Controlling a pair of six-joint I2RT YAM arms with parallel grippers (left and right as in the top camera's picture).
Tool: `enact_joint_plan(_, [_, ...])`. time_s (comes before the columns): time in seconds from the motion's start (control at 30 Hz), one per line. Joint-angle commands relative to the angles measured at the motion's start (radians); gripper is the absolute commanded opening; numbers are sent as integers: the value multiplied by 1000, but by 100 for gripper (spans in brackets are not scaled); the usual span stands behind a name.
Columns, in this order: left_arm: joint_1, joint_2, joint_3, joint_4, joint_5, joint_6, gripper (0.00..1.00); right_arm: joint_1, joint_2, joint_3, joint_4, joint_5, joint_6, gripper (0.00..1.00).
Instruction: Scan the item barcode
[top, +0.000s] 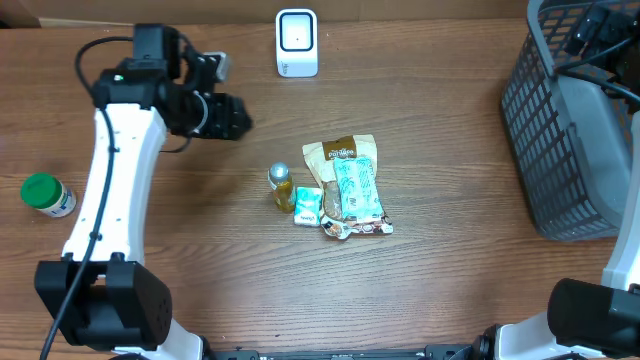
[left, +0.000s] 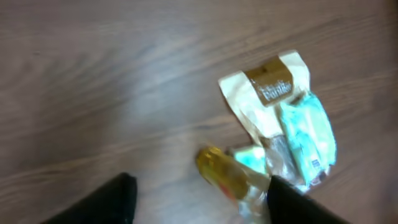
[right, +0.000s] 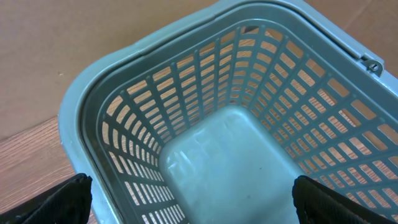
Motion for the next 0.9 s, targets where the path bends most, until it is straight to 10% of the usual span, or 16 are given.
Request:
enact_joint_plan(0.0, [-40, 13, -3, -33, -34, 46, 72, 0, -10, 18, 4, 10, 4, 100])
enact_joint_plan(0.27, [-168, 13, -3, -56, -64, 172, 70, 0, -10, 18, 4, 10, 4, 100])
enact_joint_plan(0.87, [-308, 22, -7, -124, -263, 55, 62, 0, -10, 18, 4, 10, 4, 100])
